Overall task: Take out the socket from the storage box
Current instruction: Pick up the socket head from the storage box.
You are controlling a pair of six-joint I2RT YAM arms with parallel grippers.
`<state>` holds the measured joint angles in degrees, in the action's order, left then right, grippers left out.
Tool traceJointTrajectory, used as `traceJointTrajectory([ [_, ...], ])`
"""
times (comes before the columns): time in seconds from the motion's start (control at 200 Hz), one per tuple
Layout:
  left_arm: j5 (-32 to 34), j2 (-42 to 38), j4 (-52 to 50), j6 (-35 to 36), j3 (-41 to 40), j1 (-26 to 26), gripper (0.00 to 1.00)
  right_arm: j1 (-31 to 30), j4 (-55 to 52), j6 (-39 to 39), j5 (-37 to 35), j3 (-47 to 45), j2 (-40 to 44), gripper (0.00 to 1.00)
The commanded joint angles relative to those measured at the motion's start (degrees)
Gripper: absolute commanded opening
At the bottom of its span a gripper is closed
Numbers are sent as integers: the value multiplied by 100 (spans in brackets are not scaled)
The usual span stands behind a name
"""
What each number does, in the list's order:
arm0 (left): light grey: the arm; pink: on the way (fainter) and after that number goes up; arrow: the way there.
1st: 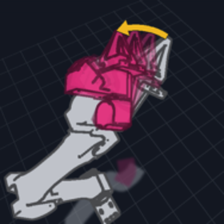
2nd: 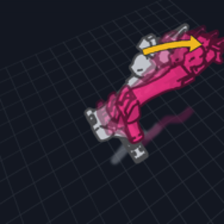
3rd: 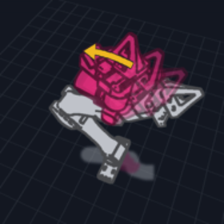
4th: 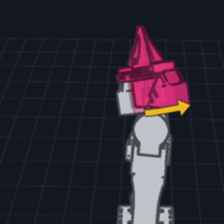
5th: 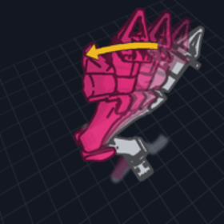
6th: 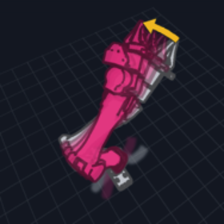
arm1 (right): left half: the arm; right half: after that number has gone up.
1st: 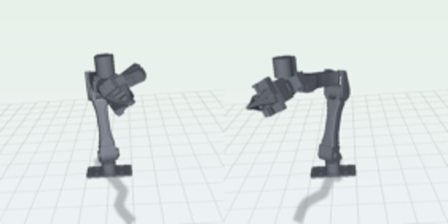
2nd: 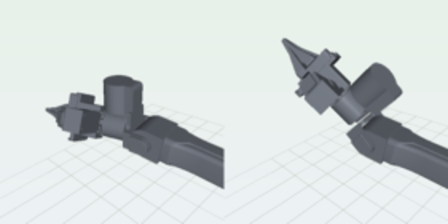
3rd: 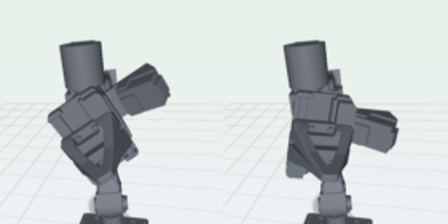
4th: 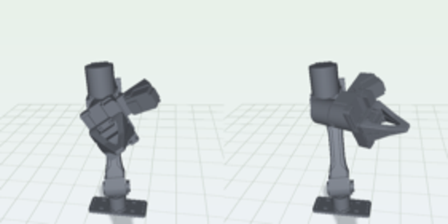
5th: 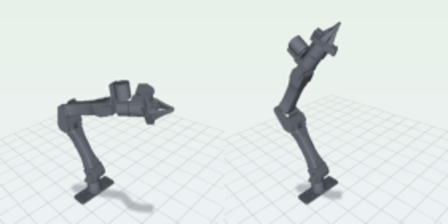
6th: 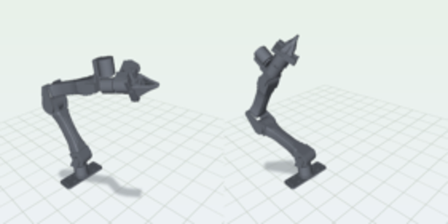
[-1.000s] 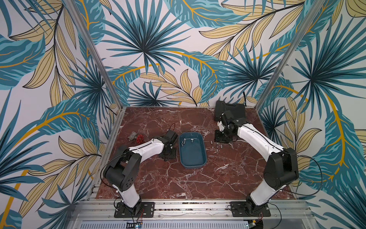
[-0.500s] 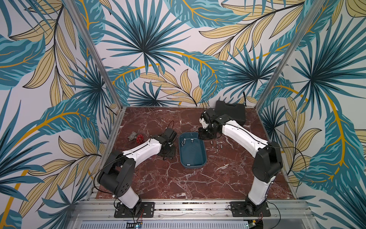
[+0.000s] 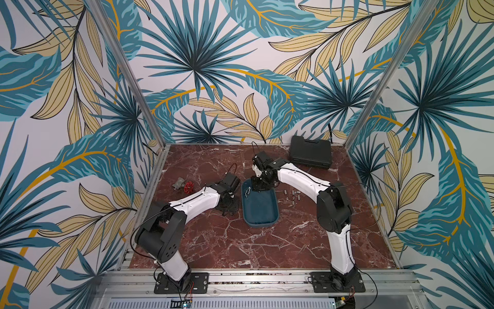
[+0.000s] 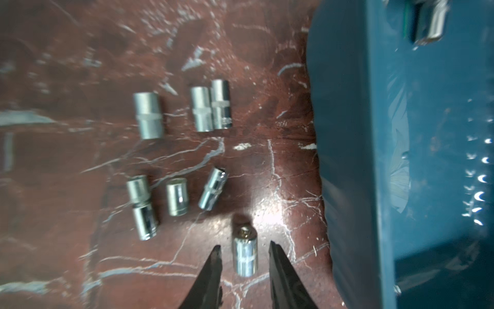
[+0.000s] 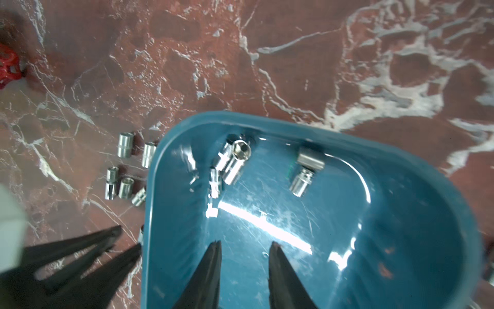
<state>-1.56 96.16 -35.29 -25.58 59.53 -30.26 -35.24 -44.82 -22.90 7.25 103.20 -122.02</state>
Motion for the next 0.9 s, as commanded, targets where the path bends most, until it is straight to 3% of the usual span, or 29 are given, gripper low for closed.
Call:
traceJointTrajectory([
  [0.0, -36, 272, 102, -43, 10, -115, 33, -87, 131, -177, 56, 210, -326, 32],
  [0.386, 336, 343, -74, -87, -64, -173, 33, -185, 219, -390, -142, 727, -1101, 32],
  [0.896, 445, 158, -110, -114, -310, -61, 33, -280, -548, -106, -842, 1229, -1640, 27],
])
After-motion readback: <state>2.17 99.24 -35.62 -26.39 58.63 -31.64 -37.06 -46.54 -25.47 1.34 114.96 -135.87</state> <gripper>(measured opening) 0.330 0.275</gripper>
